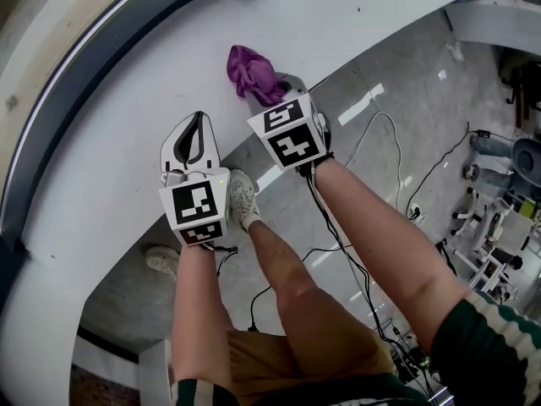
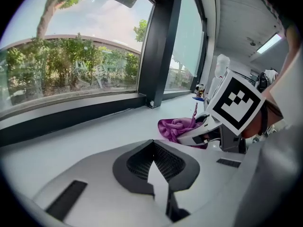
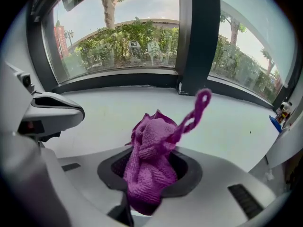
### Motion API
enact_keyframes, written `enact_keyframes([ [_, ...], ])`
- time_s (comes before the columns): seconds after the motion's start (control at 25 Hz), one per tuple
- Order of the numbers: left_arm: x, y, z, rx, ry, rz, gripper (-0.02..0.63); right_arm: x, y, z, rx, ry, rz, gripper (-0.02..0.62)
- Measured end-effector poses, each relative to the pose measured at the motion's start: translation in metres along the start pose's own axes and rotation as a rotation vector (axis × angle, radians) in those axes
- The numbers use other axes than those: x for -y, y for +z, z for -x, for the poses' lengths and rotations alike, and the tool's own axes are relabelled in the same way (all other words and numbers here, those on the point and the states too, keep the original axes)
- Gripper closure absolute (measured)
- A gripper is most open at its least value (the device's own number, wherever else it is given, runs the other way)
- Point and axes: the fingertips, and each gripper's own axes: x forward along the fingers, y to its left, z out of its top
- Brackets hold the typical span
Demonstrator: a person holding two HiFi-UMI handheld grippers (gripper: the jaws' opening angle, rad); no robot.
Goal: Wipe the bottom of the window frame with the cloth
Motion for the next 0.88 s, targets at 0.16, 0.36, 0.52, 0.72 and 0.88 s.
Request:
enact_keyframes([
  [0.16,-0.018,-0.008,0.013,0.005,0.021,0.025,0.597,-0.024,0.006,-0.006,-0.008,0.022,0.027,0.462],
  [0.36,-0.043,-0.013,0.034,0.02,0.051,0.048,0.597,-0.061,0.013,-0.011,-0.01,0.035,0.072,0.462],
  [0.52,-0.062,-0.017,0.051,0.036,0.064,0.06,0.597,-0.091,0.02,-0.017,-0.009,0.046,0.093,0.462],
  [0.72,-0.085,-0.029,0.074,0.038,0.088,0.074,0.597,-0.132,0.026,-0.019,-0.013,0.068,0.126,0.462],
  [0.88,-0.095,-0.039,0.093,0.043,0.078,0.073,0.597,-0.16,0.028,-0.02,-0.01,0.065,0.138,0.462],
])
